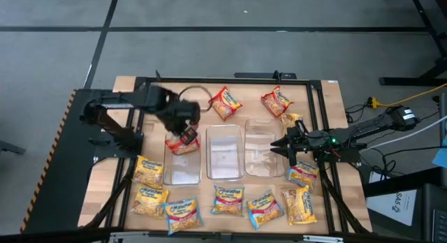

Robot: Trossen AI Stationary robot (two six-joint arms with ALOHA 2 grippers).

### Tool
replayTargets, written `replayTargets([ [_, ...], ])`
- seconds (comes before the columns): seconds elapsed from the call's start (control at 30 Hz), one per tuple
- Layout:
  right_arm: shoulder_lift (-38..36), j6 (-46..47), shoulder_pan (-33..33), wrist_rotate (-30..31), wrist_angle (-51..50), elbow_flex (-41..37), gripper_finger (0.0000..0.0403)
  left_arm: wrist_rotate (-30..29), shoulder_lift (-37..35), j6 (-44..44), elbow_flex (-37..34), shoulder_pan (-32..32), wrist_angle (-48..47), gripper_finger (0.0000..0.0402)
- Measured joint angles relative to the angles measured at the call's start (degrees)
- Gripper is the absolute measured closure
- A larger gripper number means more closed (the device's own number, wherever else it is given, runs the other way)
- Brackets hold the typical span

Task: Sort Maruchan noodles
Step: Put the red noodle pack into the left transparent bin

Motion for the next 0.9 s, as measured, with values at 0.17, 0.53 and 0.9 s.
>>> replayTargets([
  [0.17,0.0,0.0,0.0,0.0,0.0,0.0,0.0236,-1.1,1.6,-10.5,-3.9,-1.7,0.2,0.0401],
  [0.53,0.0,-0.3,0.0,0.0,-0.1,0.0,0.0236,-4.8,3.7,-39.3,-7.8,-1.5,0.3,0.0401],
  [0.9,0.0,-0.3,0.0,0.2,-0.3,0.0,0.0236,-7.5,4.2,-50.4,-13.4,-5.1,5.6,0.0401],
])
